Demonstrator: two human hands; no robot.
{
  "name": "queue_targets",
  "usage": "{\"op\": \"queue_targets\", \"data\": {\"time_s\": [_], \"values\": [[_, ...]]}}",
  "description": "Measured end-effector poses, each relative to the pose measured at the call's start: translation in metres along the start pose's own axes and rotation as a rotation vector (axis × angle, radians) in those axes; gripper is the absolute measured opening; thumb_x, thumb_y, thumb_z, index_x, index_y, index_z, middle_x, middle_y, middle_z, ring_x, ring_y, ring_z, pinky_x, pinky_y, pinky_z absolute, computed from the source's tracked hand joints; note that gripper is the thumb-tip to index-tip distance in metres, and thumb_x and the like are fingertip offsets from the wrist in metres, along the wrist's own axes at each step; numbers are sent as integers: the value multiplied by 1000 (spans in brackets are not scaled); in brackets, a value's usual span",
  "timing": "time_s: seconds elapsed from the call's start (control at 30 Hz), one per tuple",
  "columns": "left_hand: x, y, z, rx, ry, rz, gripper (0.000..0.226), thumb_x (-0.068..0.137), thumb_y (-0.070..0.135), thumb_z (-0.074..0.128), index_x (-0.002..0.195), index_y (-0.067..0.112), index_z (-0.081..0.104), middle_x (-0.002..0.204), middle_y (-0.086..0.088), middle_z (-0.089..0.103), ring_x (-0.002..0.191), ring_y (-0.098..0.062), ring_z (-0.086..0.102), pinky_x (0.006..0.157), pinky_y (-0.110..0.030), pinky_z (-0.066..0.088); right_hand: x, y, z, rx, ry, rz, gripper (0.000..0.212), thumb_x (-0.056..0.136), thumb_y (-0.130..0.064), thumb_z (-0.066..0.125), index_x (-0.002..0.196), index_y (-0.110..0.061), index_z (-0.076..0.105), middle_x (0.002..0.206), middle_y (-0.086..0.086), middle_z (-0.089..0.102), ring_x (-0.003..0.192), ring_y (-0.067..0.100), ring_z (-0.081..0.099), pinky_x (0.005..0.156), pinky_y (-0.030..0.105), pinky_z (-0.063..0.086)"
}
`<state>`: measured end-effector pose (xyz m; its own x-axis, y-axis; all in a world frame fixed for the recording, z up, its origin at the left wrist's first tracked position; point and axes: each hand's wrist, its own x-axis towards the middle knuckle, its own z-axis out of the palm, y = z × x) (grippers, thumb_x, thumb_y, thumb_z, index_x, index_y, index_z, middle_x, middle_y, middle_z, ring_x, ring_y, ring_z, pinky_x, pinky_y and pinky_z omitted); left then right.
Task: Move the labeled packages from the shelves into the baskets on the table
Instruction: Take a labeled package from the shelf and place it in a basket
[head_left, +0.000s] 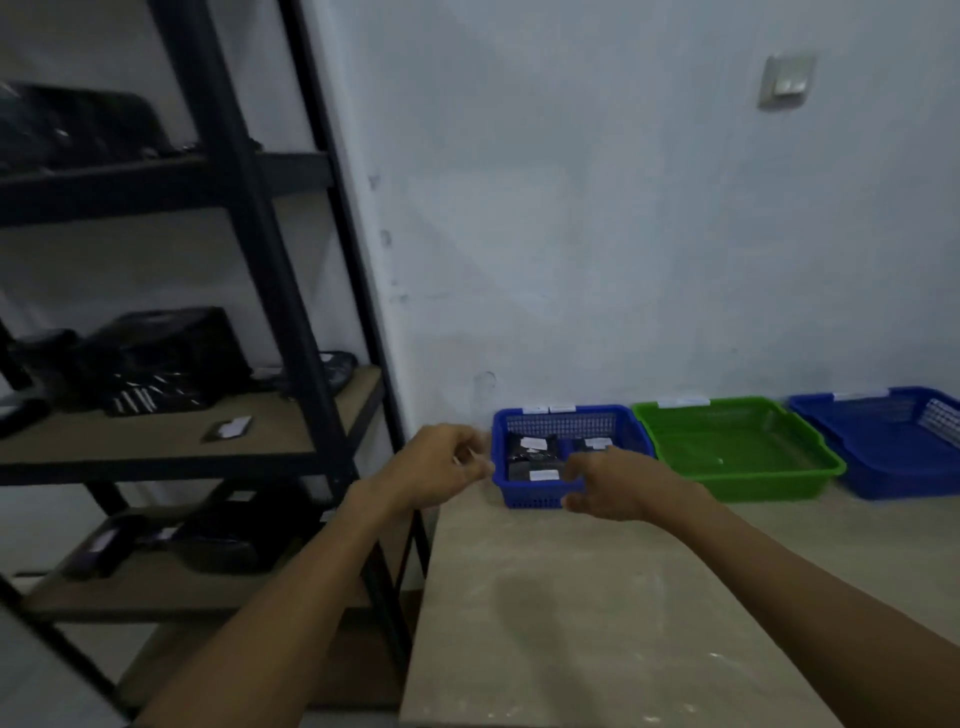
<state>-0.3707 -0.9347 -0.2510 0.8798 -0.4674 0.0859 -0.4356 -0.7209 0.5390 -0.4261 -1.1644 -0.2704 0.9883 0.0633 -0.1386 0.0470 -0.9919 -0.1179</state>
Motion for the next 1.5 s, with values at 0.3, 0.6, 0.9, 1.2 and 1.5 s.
{"op": "queue_targets", "data": {"time_s": [0.3,0.6,0.9,1.2,1.5], "values": [[-165,-62,-104,-21,-45,49,28,89,36,64,113,22,63,102,5,66,92,-7,64,85,-31,56,-78,-161,-6,-4,97,-29,42,90,-47,54,126,-25,51,123,5,59,109,24,57,77,27,40],[-228,-106,-203,115,-27,-8,22,90,33,64,109,22,64,91,16,59,83,4,56,66,-10,42,-96,-263,-52,-35,114,-117,43,89,-50,55,124,-25,51,121,5,58,108,24,56,85,32,45],[-212,-139,-278,225,84,-48,28,87,42,66,109,24,66,103,6,65,92,-2,59,72,-15,44,-44,-316,-109,-94,129,-173,42,89,-52,55,121,-24,54,120,4,58,109,22,55,92,34,46],[-152,-157,-357,204,175,-12,23,88,33,66,108,21,63,99,3,65,91,-8,62,81,-25,52,16,-372,-180,-167,226,-243,39,91,-45,56,120,-19,55,121,5,57,105,20,56,81,28,42],[-55,-192,-427,209,364,262,15,88,34,67,93,20,71,81,6,66,75,-6,61,69,-23,48,108,-415,-237,-191,491,-170,39,90,-49,55,118,-22,57,121,3,58,106,22,58,83,31,45]]}}
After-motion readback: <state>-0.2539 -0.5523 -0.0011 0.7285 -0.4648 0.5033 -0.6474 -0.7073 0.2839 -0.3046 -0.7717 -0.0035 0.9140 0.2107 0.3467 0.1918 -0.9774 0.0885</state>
